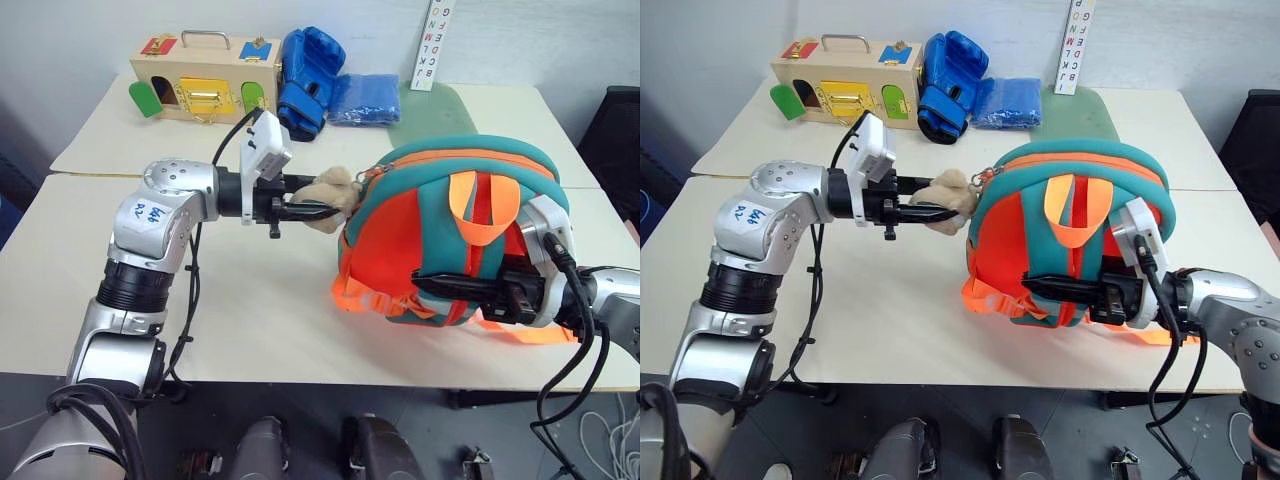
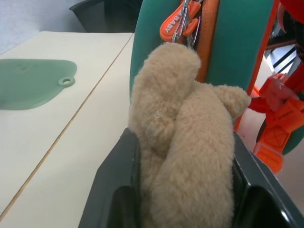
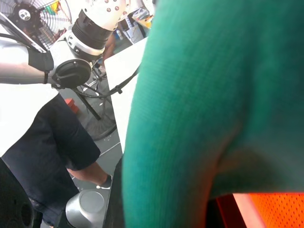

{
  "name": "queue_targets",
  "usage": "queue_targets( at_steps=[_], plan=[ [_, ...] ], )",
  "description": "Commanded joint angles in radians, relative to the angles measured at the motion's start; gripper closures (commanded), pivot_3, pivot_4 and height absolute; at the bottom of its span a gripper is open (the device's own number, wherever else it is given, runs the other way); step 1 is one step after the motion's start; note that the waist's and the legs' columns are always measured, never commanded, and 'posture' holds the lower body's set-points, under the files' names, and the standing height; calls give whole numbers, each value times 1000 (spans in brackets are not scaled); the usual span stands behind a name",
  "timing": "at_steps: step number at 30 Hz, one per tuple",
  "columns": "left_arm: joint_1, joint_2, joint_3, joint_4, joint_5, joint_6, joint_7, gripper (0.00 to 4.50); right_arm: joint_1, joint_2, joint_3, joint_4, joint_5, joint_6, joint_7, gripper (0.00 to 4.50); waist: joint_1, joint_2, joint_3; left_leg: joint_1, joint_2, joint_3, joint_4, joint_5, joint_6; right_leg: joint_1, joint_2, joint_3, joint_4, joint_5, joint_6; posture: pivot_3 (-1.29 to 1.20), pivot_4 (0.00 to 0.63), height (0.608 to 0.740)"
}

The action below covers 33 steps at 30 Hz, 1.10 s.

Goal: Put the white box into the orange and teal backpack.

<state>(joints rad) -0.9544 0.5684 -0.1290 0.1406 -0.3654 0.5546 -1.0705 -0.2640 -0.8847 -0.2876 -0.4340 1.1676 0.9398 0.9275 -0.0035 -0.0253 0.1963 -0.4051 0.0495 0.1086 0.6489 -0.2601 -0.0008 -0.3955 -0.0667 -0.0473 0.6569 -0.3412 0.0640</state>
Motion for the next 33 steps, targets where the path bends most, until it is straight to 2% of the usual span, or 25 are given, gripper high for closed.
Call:
queue_targets(
  at_steps=[1,7,12,15,16,19,22,25,28,30,33],
  plan=[
    [-4,68,-36,89,106,-105,-35,3039,26,5,-63,-52,49,-19,-2,4500,-1,0,0,0,0,0,0,0,1,0,0,0,0,0,0,0,150,740],
    [84,110,-102,215,223,-309,-91,3039,87,21,-77,-86,41,-46,-24,4500,1,0,0,0,0,0,0,-2,4,0,0,0,0,0,0,0,150,740],
    [145,-13,-182,267,303,-413,-35,3039,98,58,-72,-103,14,-89,-89,4500,2,0,0,0,-1,0,1,-3,6,0,-2,0,0,0,0,0,150,740],
    [143,-87,-188,293,326,-417,17,3039,99,76,-43,-98,-74,-130,-136,4500,3,0,0,0,-1,0,1,-4,7,1,-2,-1,0,0,0,0,150,740],
    [142,-105,-174,288,310,-391,23,3039,99,76,-29,-90,-112,-140,-152,4173,3,0,-1,0,-1,0,1,-4,7,1,-2,-1,0,0,0,0,150,740],
    [160,-114,-92,205,207,-253,0,2067,123,49,-27,-57,-182,-156,-138,3189,3,0,-1,0,-1,-1,2,-3,7,1,-3,-1,1,0,0,0,150,740],
    [205,-58,-34,105,144,-159,-39,1036,164,12,-75,-37,-224,-186,-80,2144,0,0,-1,0,-1,-1,1,-3,6,1,-3,-2,1,0,0,0,150,740],
    [286,50,74,-20,31,-40,-97,42,237,-61,-220,24,-214,-183,22,1112,-4,0,-1,0,-1,0,0,-1,4,0,-2,-1,1,0,0,0,150,740],
    [352,170,191,-105,-62,54,-131,0,326,-162,-394,117,-209,-155,185,38,-2,0,-1,0,-1,-1,0,-2,4,1,-2,-1,1,0,0,0,150,740],
    [389,268,288,-143,-135,121,-168,0,383,-238,-505,230,-245,-149,303,38,-1,0,0,1,-1,-1,0,-3,6,1,-2,-2,0,0,0,0,150,740],
    [418,383,416,-167,-234,210,-204,0,412,-323,-574,421,-333,-197,399,38,-2,0,0,2,-1,-1,-1,-3,7,4,-3,-2,-3,0,0,0,150,740]
  ],
)
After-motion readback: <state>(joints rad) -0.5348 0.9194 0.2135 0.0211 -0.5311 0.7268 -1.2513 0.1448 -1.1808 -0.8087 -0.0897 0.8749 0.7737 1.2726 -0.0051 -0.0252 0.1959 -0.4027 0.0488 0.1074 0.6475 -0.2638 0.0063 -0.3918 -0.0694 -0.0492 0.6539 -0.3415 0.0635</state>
